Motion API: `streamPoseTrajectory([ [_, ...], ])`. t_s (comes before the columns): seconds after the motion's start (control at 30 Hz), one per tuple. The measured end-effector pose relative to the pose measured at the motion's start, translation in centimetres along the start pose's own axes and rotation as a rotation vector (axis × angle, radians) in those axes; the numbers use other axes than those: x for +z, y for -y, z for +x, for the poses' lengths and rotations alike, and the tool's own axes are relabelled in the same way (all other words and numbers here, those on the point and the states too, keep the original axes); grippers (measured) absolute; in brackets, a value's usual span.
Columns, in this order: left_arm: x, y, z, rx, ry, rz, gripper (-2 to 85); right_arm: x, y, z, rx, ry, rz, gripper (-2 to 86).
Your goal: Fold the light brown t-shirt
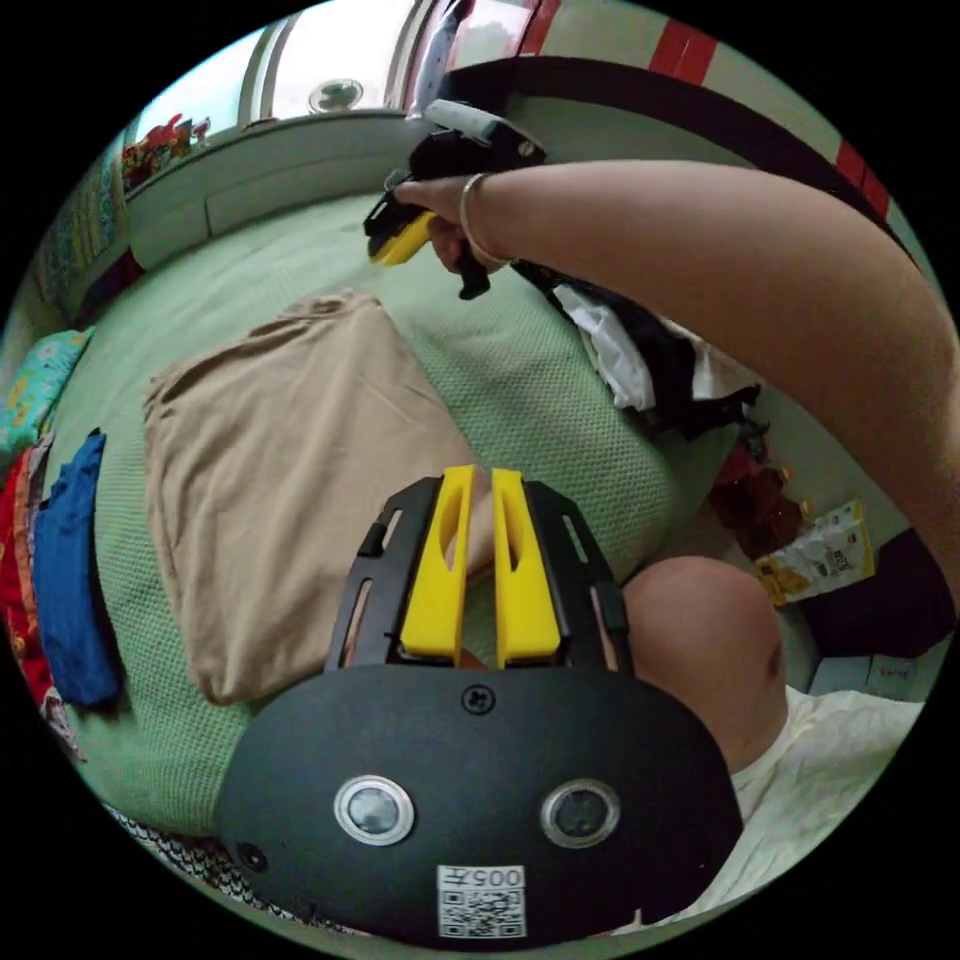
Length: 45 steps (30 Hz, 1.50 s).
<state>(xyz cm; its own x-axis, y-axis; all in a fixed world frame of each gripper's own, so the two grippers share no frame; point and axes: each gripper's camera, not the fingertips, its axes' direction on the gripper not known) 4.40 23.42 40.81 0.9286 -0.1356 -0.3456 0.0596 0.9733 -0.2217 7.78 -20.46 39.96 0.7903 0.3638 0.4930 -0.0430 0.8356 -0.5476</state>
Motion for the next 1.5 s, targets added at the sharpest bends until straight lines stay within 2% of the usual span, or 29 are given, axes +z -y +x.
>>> streamPoseTrajectory([
  [0.17, -2.7, -2.4, -6.6, -0.200, 0.083, 0.014, 9.2, 0.1, 0.1, -9.2, -0.277, 0.157, -0.070, 10.6],
  [0.33, -5.6, -5.4, -14.0, -0.385, 0.108, 0.037, 10.7, 4.1, -0.6, -19.3, -0.443, 0.240, -0.191, 9.9],
  [0.43, -6.8, -6.7, -16.8, -0.446, 0.092, 0.054, 10.7, 7.3, -0.9, -24.5, -0.490, 0.141, -0.245, 9.3],
  [0.6, -7.4, -7.8, -20.6, -0.454, 0.041, 0.006, 10.4, 12.1, -0.2, -29.1, -0.418, 0.005, -0.287, 7.0],
  [0.73, -6.6, -8.2, -23.0, -0.457, 0.001, -0.066, 9.4, 15.0, 0.8, -30.5, -0.324, -0.156, -0.301, 0.9],
  [1.0, -5.2, -8.6, -26.6, -0.532, -0.108, -0.163, 5.9, 12.4, 0.9, -31.7, -0.303, -0.019, -0.208, -1.6],
  [1.23, -6.4, -9.3, -28.5, -0.530, -0.057, -0.151, 2.5, 10.5, 1.2, -34.6, -0.349, 0.017, -0.109, -1.4],
  [1.5, -6.3, -9.4, -30.1, -0.516, -0.061, -0.206, 3.0, 15.5, 0.6, -37.4, -0.332, -0.024, -0.171, 5.6],
])
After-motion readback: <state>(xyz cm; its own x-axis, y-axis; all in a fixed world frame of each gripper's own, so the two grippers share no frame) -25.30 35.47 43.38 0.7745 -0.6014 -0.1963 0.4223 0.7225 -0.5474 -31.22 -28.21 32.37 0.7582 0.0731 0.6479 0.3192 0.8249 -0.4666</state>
